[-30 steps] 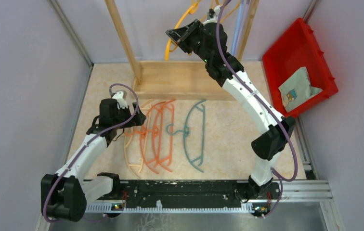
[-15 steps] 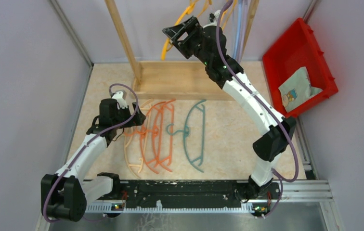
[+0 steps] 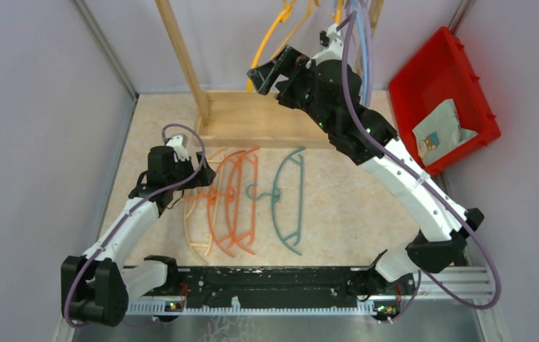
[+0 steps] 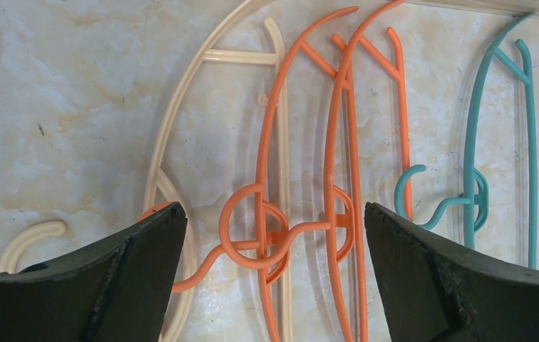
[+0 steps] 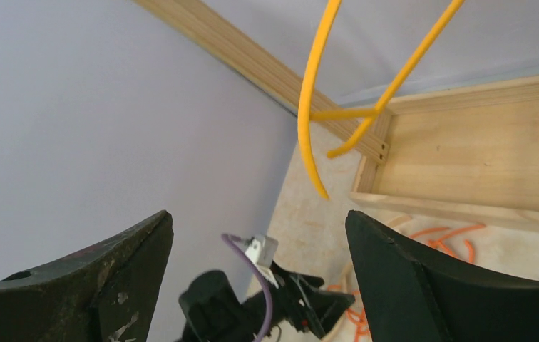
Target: Organize the hangers
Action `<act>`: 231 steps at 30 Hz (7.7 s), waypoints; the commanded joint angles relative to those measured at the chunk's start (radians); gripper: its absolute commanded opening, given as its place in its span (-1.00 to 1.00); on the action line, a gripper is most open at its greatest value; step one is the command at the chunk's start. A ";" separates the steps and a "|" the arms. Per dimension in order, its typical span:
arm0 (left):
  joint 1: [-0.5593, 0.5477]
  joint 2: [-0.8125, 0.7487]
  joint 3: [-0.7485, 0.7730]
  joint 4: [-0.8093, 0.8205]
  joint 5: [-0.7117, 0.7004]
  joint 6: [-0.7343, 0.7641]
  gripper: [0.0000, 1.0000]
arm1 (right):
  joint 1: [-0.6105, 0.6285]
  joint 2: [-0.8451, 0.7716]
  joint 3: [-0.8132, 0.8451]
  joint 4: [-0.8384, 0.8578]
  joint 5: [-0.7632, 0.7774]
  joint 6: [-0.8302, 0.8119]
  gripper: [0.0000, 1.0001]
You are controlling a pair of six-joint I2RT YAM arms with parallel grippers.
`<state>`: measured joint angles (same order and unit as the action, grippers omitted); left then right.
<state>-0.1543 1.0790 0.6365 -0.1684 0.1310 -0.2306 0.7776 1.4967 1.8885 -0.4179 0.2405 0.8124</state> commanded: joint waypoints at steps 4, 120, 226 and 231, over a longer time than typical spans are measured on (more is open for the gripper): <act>0.004 0.021 0.002 -0.001 -0.004 0.011 0.99 | 0.174 -0.119 -0.108 -0.145 0.157 -0.265 0.72; 0.039 -0.117 -0.036 -0.042 -0.047 -0.093 0.99 | 0.233 0.468 0.515 0.301 0.131 -0.189 -1.00; 0.073 0.010 0.038 -0.053 -0.084 -0.113 0.99 | 0.312 -0.175 -0.275 -0.050 0.197 -0.596 0.35; 0.201 0.048 0.073 -0.086 0.010 -0.151 0.99 | 0.341 -0.125 -0.360 -0.058 0.028 -0.520 0.28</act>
<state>-0.0425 1.1130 0.6632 -0.2340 0.0731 -0.3428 1.0958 1.3518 1.5654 -0.4122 0.4328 0.2554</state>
